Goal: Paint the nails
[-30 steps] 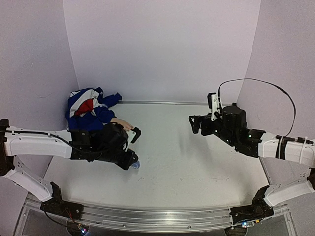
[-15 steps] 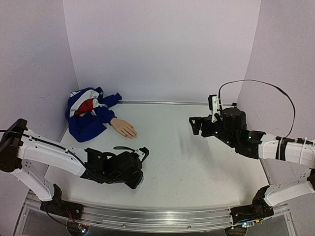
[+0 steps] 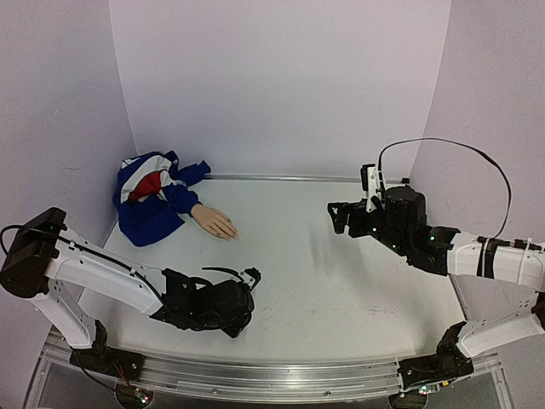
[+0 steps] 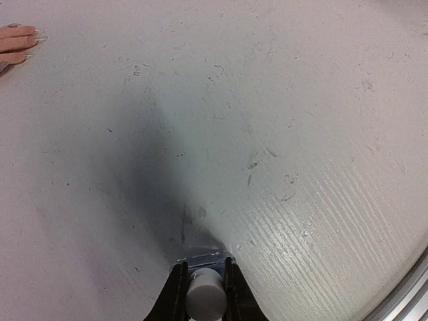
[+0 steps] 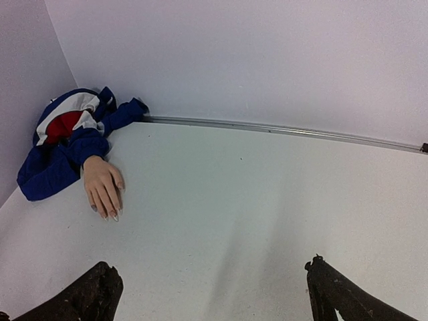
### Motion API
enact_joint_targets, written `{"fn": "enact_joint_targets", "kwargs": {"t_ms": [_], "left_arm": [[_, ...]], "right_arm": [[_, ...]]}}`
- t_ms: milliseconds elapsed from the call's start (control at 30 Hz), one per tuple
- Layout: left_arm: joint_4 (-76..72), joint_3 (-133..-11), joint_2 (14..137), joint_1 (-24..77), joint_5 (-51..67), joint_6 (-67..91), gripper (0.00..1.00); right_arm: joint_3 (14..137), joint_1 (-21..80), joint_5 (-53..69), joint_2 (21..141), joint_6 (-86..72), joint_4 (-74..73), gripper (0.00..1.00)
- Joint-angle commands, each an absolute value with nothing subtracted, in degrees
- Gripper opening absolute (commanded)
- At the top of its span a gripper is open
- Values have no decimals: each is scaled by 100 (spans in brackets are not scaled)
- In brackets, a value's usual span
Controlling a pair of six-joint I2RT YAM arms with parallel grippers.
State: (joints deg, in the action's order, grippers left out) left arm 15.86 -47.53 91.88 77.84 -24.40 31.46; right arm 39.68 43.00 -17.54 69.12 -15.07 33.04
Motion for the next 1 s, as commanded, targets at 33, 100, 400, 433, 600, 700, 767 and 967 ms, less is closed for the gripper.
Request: {"fn": "enact_joint_targets", "kwargs": {"t_ms": [33,100,400,433,600,700,767,967], "left_arm": [[1325,-4746,9244,7796,-2670,3277,11],[1327,-4718,9217,7795,-2703,3308,16],[1323,-4675,9003,7794,-2689,3256,52],[1334,-4680,8916,7796,-2682,3191,56],[1467,-4845,8267,7629,-2783,2652,75],[1590,-4941,7753,7226,-2717,2271,85],[1580,-4964,7330,6806,-2634,1984,92],[718,-4868,6432,4508,-2290,1155,96]], "right_arm": [[4012,4272,-1934,6876,-1519,3586,98],[4016,4271,-1935,6898,-1529,3590,98],[4024,4271,-1975,6954,-1488,3595,98],[4011,4265,-1986,6948,-1469,3595,98],[3949,4180,-2058,6910,-1455,3594,98],[3907,4038,-2040,6877,-1413,3571,98],[3886,3903,-2029,6822,-1363,3531,98],[3897,2808,-1184,6717,-1426,3346,98]]}}
